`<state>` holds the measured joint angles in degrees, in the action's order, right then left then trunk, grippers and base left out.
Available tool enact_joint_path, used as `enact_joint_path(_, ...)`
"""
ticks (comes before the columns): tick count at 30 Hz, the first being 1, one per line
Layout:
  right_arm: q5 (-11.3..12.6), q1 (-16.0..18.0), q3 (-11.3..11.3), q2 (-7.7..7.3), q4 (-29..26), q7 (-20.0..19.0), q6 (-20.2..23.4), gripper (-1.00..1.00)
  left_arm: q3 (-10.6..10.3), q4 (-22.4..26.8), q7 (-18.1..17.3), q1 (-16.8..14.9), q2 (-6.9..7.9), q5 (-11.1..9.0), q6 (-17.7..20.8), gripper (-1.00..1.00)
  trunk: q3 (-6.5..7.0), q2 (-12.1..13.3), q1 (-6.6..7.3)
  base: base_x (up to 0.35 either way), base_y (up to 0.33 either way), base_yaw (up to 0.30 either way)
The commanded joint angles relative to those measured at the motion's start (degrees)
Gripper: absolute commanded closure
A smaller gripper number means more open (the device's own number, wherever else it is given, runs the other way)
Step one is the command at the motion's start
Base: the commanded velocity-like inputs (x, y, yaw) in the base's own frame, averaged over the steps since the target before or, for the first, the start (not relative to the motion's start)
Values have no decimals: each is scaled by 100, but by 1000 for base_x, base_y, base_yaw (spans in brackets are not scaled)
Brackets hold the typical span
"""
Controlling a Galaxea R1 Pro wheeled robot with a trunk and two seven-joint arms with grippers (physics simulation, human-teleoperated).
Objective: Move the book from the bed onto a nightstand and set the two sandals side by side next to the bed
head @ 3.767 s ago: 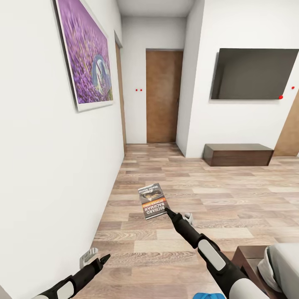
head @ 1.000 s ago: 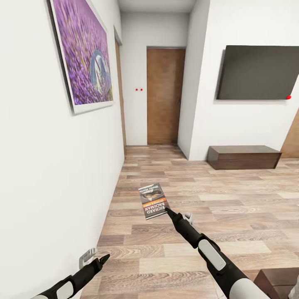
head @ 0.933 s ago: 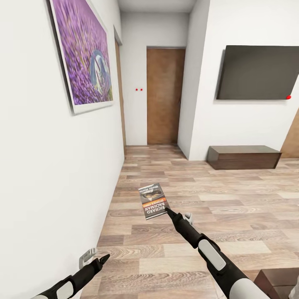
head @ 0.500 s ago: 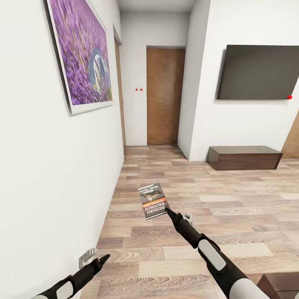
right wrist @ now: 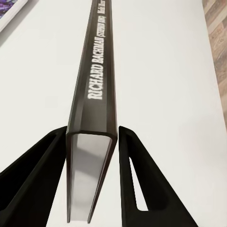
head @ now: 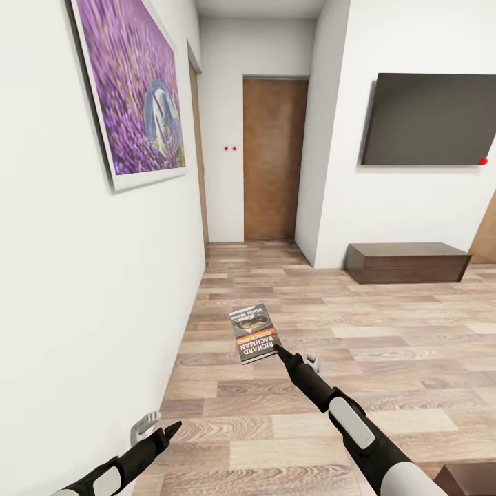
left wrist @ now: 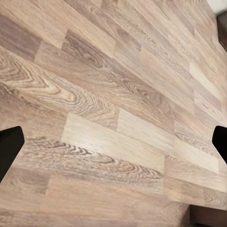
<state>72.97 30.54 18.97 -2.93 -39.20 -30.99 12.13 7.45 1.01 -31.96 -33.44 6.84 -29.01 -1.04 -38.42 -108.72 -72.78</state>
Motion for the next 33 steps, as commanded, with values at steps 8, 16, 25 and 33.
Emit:
enact_joint_path(8,60,5,19,1,0,-5,25,100,46,-5,-21,-5,3,35,-11,-100,-6,-3,0,23,17,0)
enact_joint_path(16,59,5,19,3,0,-4,24,100,46,-4,-21,-5,14,35,-9,-100,-6,-3,0,3,5,0)
enact_joint_path(25,59,5,19,3,0,-4,24,100,46,-4,-21,-5,19,35,-6,-100,-6,-3,0,0,68,0)
enact_joint_path(33,59,5,19,3,0,-6,26,100,46,-4,-21,-5,19,35,-7,-100,-6,-3,0,0,11,0)
